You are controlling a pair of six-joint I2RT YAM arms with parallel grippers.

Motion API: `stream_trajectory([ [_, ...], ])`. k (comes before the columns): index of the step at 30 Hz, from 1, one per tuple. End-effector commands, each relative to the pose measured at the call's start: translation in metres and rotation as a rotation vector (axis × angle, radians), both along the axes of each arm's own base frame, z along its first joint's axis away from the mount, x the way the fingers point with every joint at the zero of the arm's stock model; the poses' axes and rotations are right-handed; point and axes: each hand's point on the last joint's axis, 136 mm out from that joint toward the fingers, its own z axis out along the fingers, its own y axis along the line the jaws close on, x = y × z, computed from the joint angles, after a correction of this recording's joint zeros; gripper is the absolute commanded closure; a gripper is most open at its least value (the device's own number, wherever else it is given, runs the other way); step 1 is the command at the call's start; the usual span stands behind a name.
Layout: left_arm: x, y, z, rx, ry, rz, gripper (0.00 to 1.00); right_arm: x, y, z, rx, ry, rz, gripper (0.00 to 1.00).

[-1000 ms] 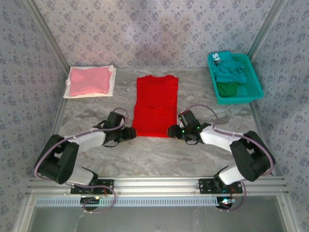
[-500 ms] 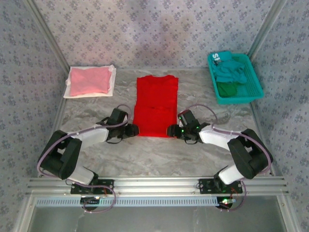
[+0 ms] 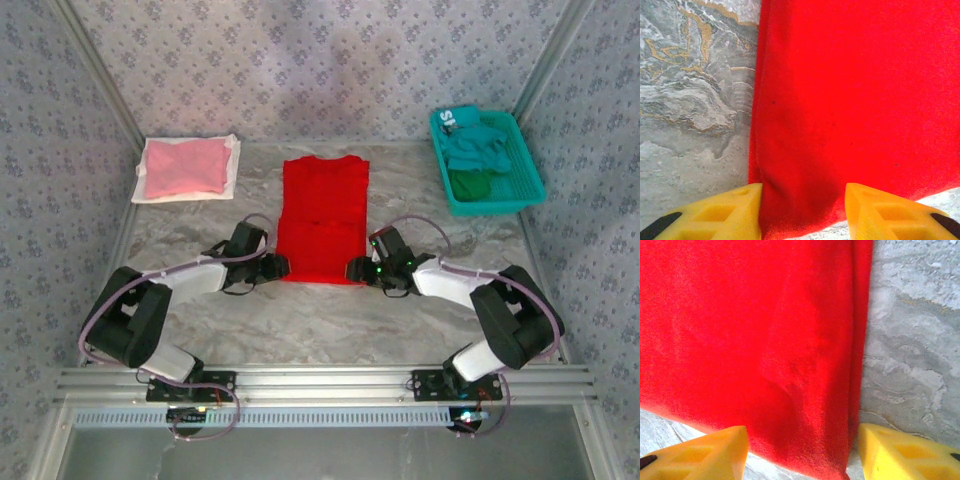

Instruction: Fold and stack the t-shirts

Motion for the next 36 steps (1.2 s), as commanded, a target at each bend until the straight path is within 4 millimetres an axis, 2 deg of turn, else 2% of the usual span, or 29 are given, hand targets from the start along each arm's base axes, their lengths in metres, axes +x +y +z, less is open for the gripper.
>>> stream_trajectory([
  [1,-0.005,0.006,-0.013,0.040,0.026,0.002,0.57,0.002,0.005,-0.003,0.011,0.018,0.013,0.40],
  [5,-0.006,0.007,-0.020,0.054,0.041,0.005,0.64,0.003,0.009,-0.006,0.013,0.024,0.023,0.47],
  [10,-0.004,0.004,-0.022,0.047,0.035,-0.004,0.76,0.007,0.014,-0.003,0.018,0.014,0.034,0.70],
  [11,-0.003,0.004,-0.021,0.044,0.035,-0.003,0.78,0.007,0.016,-0.001,0.022,0.009,0.038,0.72],
  [14,-0.002,0.003,-0.015,0.037,0.018,-0.003,0.90,0.009,0.021,0.005,0.027,-0.013,0.051,0.86],
  [18,0.001,0.000,0.001,0.012,-0.022,-0.019,0.97,0.011,0.023,0.015,0.032,-0.026,0.063,1.00],
  [19,0.001,-0.002,0.007,0.004,-0.030,-0.026,1.00,0.012,0.022,0.018,0.032,-0.034,0.060,1.00],
  [22,0.001,-0.004,0.018,0.001,-0.062,-0.043,1.00,0.011,0.017,0.026,0.036,-0.061,0.048,1.00],
  [25,-0.004,0.005,0.016,0.025,-0.065,-0.023,1.00,0.005,0.013,0.027,0.024,-0.082,0.077,1.00],
  [27,-0.012,0.010,0.010,0.034,-0.054,-0.016,1.00,-0.004,0.009,0.020,0.014,-0.058,0.083,1.00],
  [32,-0.048,0.018,-0.001,0.046,-0.009,-0.032,1.00,-0.041,0.003,0.009,0.002,-0.016,0.115,1.00],
  [36,-0.082,0.018,0.008,0.033,-0.023,-0.064,1.00,-0.076,-0.003,0.013,-0.020,-0.018,0.136,1.00],
])
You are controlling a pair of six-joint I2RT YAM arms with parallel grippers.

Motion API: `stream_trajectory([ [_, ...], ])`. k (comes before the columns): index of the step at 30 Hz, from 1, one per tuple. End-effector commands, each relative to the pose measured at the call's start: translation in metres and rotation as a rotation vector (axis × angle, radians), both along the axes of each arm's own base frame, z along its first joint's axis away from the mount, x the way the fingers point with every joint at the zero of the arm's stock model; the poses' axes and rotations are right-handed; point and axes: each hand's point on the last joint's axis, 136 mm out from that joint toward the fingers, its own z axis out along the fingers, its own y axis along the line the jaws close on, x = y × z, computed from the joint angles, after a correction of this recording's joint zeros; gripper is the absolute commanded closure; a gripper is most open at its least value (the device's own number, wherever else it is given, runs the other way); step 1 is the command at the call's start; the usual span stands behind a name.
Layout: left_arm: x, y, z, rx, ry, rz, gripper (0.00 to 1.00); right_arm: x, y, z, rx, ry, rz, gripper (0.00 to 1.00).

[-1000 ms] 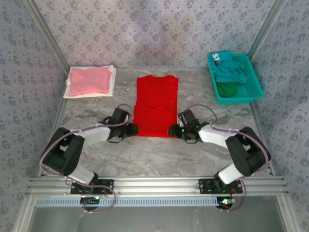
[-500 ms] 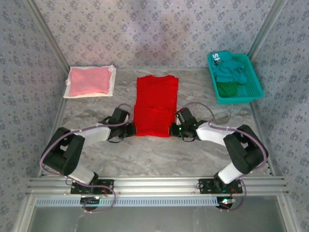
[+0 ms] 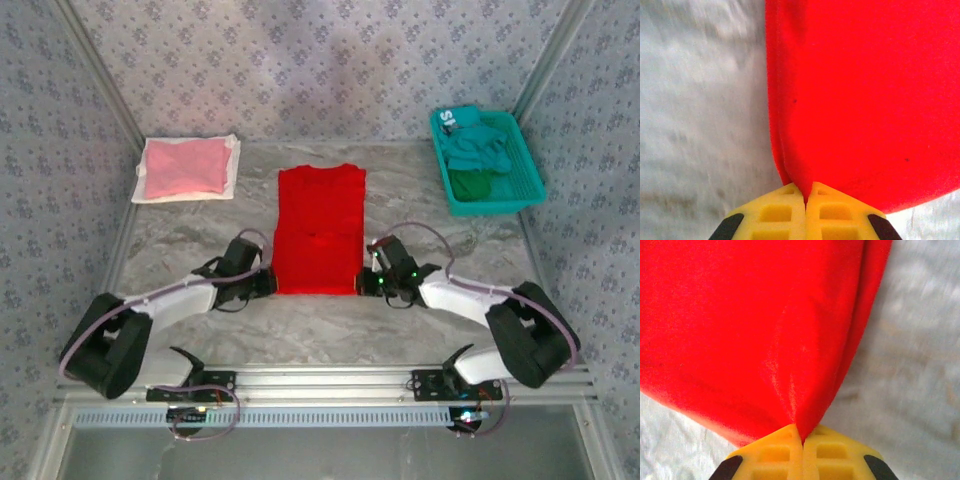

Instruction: Fold and stack the t-shirts

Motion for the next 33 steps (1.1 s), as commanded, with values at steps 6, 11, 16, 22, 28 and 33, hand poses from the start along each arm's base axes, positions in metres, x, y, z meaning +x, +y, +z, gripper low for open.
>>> stream_trajectory([
  [6,-0.060,0.008,0.045,0.007,-0.083,-0.051,1.00,-0.053,-0.013,0.031,0.011,-0.075,-0.001,1.00],
  [11,-0.049,0.005,0.091,-0.046,-0.226,-0.060,1.00,-0.037,-0.014,0.071,0.034,-0.180,-0.031,1.00],
  [16,-0.011,-0.005,0.129,-0.004,-0.316,-0.073,1.00,-0.003,-0.010,0.106,0.018,-0.245,-0.043,1.00],
  [22,0.047,-0.013,0.148,-0.074,-0.351,-0.033,1.00,0.053,-0.014,0.128,0.015,-0.297,-0.089,1.00],
  [28,0.103,-0.013,0.154,-0.057,-0.364,-0.024,1.00,0.106,-0.014,0.128,-0.031,-0.308,-0.109,1.00],
  [33,0.133,-0.018,0.164,-0.082,-0.379,-0.034,1.00,0.141,-0.021,0.135,-0.015,-0.327,-0.152,1.00],
])
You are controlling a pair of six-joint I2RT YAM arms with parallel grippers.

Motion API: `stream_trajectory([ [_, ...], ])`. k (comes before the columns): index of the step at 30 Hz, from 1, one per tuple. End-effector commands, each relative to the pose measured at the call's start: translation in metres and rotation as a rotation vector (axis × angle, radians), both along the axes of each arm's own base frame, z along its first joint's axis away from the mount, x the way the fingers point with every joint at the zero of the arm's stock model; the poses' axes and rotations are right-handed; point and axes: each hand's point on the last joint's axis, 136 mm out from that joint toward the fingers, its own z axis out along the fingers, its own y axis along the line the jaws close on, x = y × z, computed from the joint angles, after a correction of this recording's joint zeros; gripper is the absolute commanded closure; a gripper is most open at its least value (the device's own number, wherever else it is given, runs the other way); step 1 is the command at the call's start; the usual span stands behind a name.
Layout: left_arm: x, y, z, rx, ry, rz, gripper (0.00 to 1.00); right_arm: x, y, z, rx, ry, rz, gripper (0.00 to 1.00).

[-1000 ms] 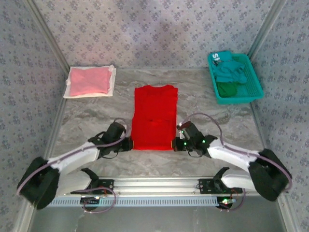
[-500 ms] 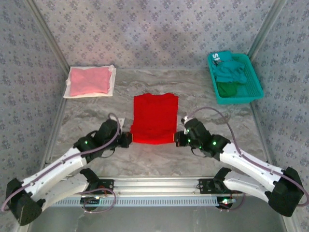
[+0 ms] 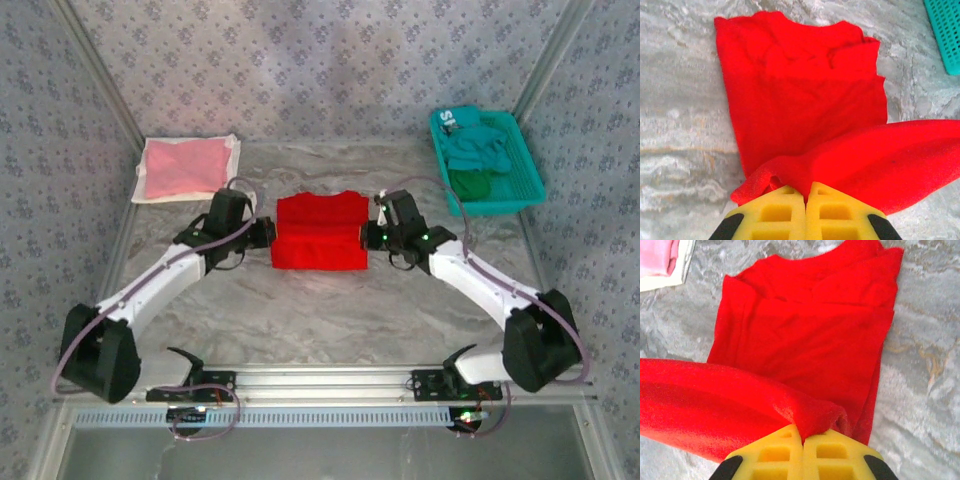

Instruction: Fold and stack the t-shirts

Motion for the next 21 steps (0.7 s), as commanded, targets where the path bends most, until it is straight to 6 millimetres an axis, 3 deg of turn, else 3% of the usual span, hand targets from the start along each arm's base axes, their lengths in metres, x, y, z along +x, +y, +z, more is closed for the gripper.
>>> stream_trajectory([
  [1,0.024,-0.010,0.030,-0.025,-0.094,-0.049,1.00,0.027,-0.006,0.027,0.012,-0.083,-0.013,1.00],
  [5,0.047,-0.012,0.028,-0.018,-0.106,-0.052,1.00,0.050,-0.014,0.030,0.020,-0.102,-0.033,1.00],
  [10,0.096,-0.012,0.015,0.003,-0.127,-0.050,1.00,0.091,-0.021,0.007,0.006,-0.068,-0.043,1.00],
  [11,0.110,-0.011,0.013,0.010,-0.126,-0.042,0.86,0.108,-0.019,0.013,0.010,-0.085,-0.040,0.98],
  [12,0.124,-0.009,0.009,0.020,-0.123,-0.029,0.65,0.121,-0.019,0.008,0.001,-0.074,-0.043,0.86],
  [13,0.135,-0.007,0.006,0.031,-0.122,-0.019,0.52,0.133,-0.021,0.002,-0.008,-0.059,-0.053,0.76],
  [15,0.160,-0.003,0.000,0.055,-0.135,-0.003,0.34,0.157,-0.028,-0.011,-0.013,-0.017,-0.077,0.68],
  [18,0.172,-0.001,0.003,0.067,-0.124,0.009,0.33,0.167,-0.030,-0.004,0.001,-0.030,-0.090,0.68],
  [21,0.150,0.001,0.015,0.052,-0.142,0.045,0.33,0.146,-0.018,0.017,-0.008,-0.074,-0.036,0.64],
])
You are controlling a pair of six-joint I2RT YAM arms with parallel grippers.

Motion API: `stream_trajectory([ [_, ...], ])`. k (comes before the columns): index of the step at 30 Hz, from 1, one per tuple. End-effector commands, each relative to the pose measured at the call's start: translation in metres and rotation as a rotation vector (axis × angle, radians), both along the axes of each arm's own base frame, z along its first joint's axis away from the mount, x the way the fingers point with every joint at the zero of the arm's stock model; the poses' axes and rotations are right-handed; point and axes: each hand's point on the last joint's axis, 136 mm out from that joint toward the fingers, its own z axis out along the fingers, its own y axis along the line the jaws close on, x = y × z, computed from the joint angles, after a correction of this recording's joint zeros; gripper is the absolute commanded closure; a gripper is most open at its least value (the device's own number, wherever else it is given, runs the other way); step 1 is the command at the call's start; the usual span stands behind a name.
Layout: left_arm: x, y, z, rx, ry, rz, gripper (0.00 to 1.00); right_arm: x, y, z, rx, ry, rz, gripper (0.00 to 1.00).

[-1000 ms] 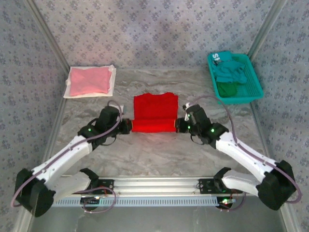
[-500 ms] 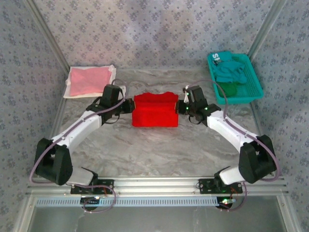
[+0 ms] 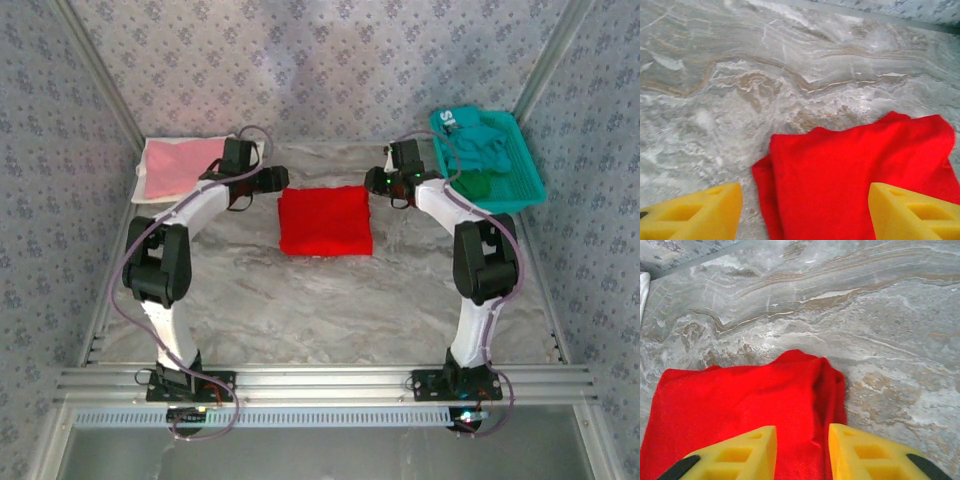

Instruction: Fold and stack the t-shirts

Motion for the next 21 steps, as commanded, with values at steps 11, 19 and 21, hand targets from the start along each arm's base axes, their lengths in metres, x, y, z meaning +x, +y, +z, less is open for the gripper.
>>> stream_trajectory([
  [11,-0.088,-0.052,-0.037,-0.069,0.018,-0.095,0.56,-0.080,0.076,-0.019,0.187,0.037,0.237,0.79],
  [19,-0.086,-0.041,-0.107,-0.026,0.087,-0.044,0.57,-0.072,0.067,-0.087,0.172,0.148,0.166,0.81],
  [21,-0.085,-0.036,-0.113,-0.046,0.109,-0.021,0.56,-0.072,0.066,-0.088,0.175,0.152,0.163,0.81],
])
